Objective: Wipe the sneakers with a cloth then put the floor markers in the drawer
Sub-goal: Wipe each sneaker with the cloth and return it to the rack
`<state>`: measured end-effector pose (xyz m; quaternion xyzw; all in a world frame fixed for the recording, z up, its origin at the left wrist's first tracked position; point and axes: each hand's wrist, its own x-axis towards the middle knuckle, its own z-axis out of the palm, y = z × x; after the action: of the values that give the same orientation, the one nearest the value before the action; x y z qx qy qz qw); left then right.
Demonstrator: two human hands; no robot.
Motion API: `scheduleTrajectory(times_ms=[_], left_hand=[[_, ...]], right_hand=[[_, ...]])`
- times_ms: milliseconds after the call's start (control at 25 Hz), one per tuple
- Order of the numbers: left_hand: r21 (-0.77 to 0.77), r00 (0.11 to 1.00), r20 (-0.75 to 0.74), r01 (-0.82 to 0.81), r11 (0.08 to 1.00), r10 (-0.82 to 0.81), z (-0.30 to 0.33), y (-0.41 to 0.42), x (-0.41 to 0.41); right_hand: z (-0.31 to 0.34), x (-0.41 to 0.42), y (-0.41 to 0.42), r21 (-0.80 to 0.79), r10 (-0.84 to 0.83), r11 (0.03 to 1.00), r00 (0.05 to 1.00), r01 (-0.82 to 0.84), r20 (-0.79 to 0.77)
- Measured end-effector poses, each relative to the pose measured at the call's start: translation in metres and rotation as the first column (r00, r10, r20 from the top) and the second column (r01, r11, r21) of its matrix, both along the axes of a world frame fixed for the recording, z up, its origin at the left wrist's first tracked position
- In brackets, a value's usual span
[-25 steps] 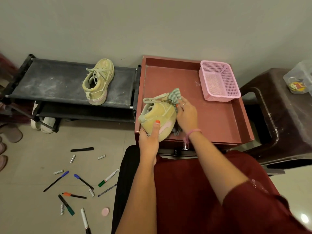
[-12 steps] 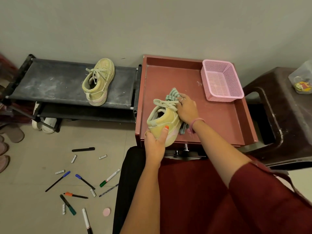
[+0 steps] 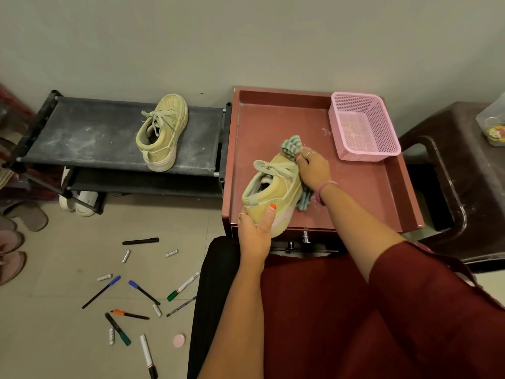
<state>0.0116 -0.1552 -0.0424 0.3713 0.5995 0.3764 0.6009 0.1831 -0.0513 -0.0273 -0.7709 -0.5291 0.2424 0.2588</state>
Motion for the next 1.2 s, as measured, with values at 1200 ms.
scheduleTrajectory(times_ms=[1200], left_hand=[[-0.221, 0.834, 0.489, -0.166, 0.961, 0.257, 0.012, 0.007, 0.002]], right_hand=[[0.022, -0.055, -0.027, 0.139, -0.101, 0.984, 0.990, 0.114, -0.097]])
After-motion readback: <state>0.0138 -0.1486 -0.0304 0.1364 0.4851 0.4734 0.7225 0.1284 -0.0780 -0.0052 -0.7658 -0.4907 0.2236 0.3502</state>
